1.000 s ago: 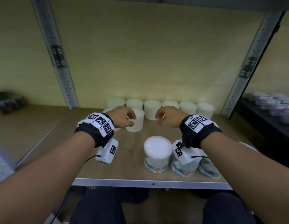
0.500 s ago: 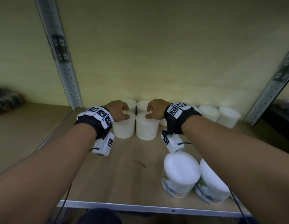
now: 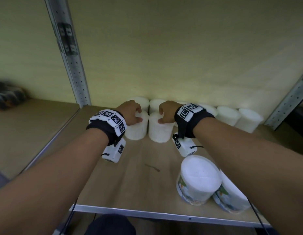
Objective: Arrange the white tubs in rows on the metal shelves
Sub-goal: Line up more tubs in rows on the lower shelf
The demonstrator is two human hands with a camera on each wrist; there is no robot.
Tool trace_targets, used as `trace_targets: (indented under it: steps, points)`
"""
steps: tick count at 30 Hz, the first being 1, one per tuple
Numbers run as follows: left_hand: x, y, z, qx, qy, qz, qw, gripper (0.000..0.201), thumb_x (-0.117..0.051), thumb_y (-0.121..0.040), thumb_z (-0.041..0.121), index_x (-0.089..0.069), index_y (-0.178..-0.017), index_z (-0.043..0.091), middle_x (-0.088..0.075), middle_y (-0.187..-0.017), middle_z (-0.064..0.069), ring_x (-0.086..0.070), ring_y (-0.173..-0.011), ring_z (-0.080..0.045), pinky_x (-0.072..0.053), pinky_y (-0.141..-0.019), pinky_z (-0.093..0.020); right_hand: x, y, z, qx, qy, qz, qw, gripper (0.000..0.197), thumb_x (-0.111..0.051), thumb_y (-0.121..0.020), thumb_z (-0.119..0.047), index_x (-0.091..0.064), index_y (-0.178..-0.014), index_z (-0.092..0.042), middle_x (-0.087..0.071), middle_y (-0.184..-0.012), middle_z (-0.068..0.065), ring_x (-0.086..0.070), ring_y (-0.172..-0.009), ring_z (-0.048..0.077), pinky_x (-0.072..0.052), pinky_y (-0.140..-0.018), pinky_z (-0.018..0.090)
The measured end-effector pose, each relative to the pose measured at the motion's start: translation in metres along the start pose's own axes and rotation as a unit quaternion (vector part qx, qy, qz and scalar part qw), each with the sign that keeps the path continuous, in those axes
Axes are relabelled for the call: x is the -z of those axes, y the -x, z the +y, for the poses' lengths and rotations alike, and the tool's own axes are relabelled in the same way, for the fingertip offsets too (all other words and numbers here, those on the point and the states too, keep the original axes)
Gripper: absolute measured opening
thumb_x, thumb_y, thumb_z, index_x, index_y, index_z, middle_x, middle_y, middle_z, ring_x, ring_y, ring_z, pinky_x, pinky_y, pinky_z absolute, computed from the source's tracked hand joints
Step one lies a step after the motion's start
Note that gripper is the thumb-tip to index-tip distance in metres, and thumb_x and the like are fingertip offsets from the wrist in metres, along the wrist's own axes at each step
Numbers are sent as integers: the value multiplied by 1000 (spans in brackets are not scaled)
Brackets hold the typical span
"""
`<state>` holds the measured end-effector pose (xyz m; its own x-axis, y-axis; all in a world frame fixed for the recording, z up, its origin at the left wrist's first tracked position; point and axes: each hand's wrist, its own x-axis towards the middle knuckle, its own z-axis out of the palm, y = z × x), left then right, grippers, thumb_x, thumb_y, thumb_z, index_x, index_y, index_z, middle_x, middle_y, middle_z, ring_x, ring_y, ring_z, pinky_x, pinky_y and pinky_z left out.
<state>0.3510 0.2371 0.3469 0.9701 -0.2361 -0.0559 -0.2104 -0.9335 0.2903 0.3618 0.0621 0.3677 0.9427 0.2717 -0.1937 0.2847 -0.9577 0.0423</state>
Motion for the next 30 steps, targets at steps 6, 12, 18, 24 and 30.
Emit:
trace_targets:
  steps: [6,12,18,24,30]
  points:
    - [-2,0,-2,-1,10,11,1000,45,-63,-87,31,-54,-127,11,-47,-132,-11,-48,-122,-27,-40,-102,-35,0,0,-3,-5,14,-2,1000,47,-60,-89,-36,-55,-123,-3,-58,-126,13,-58,-114,28,-48,-92,32]
    - [-3,-2,-2,-3,17,17,1000,45,-64,-87,31,-54,-126,12,-47,-132,-10,-48,-121,-27,-39,-100,-33,0,-1,-5,-13,5,-1,1000,47,-58,-90,-34,-53,-125,-3,-57,-129,13,-56,-117,27,-46,-94,31]
    - [-6,-1,-3,-4,24,25,999,44,-63,-88,30,-53,-127,12,-46,-133,-10,-47,-122,-26,-37,-100,-32,0,-1,-5,-17,-8,-28,999,48,-56,-93,-27,-47,-133,-2,-49,-138,14,-47,-128,27,-38,-102,30]
    - [-6,-2,-3,-2,22,27,999,42,-63,-88,29,-54,-126,12,-47,-132,-10,-47,-121,-27,-38,-99,-33,4,7,-4,36,-54,-6,998,44,-53,-88,0,-52,-131,-11,-49,-138,10,-50,-124,27,-42,-97,30]
    - [-8,-3,-4,-4,24,30,999,42,-63,-89,29,-54,-126,12,-46,-132,-11,-46,-122,-27,-37,-100,-33,5,12,-7,59,-64,-6,996,49,-49,-87,3,-54,-132,-15,-49,-140,7,-49,-126,25,-43,-101,31]
